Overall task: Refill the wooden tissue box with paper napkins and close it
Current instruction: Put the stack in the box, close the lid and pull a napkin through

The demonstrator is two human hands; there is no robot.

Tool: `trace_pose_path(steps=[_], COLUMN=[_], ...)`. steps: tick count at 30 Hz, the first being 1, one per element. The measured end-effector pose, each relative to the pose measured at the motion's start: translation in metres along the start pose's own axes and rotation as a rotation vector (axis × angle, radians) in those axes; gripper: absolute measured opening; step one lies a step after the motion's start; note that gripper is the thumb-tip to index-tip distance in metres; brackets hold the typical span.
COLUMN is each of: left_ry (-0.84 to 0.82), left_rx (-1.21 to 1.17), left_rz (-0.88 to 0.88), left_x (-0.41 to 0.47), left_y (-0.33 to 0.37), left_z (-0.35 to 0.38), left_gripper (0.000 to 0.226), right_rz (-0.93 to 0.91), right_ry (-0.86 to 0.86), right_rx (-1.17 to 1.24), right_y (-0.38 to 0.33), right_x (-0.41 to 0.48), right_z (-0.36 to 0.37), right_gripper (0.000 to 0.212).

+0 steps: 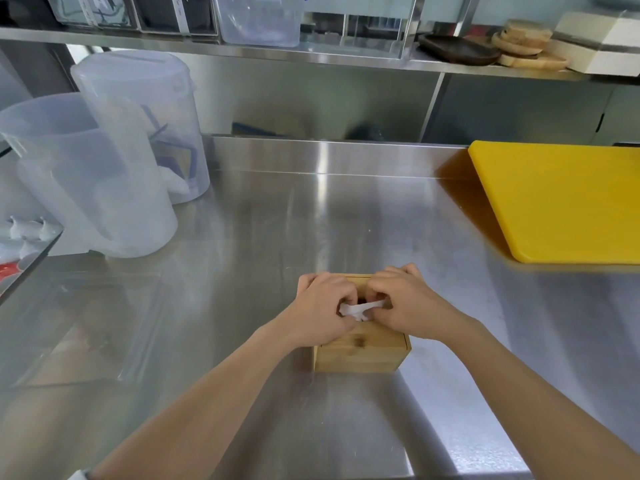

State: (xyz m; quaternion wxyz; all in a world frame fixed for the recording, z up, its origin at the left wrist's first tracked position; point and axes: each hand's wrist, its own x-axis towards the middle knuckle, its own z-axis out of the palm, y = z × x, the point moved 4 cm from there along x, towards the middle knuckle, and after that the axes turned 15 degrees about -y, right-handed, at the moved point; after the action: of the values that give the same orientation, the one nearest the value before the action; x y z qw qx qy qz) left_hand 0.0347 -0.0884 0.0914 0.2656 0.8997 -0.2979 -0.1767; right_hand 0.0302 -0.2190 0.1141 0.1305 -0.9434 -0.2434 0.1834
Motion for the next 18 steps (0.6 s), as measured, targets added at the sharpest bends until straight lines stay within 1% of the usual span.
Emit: trace_pose_path(steps=[2,5,8,12,16,18], left_ry=[-0.018,-0.039,-0.053,-0.037,-0.091,-0.100], left_rx=[-0.001,-0.042,-0.070,-0.281,-0.352,-0.400], left_rz=[0.018,0.018,-0.009,0.021,0.051,0.054], left_x=[0.000,0.003,0.007,0.007,0.006,0.004], left_y=[0.001,-0.001,-0.006,-0.018,-0.019,-0.014], left_z=[0.001,0.002,-0.002,-0.013,-0.013,-0.010], left_gripper=[0.006,0.018,0.021,0.020,0.014,0.016], right_rz=[-0.011,0.016,0.015,0.008,0.011,0.006], right_ry=[-0.015,-0.041,0.001,0.057,0.082,0.101], right_rx=[0.122,0.295,0.403,0.526,0.620,0.682], right_y=[0.002,0.009,0.016,0.020,0.022,0.025], right_x=[-0.003,-0.006,-0.007,-0.009,-0.010,-0.010], right_z=[0.000,0.004,0.001,-0.003,-0.003,-0.003], right_gripper=[0.037,0.027,0.016,0.012,0.011,0.012])
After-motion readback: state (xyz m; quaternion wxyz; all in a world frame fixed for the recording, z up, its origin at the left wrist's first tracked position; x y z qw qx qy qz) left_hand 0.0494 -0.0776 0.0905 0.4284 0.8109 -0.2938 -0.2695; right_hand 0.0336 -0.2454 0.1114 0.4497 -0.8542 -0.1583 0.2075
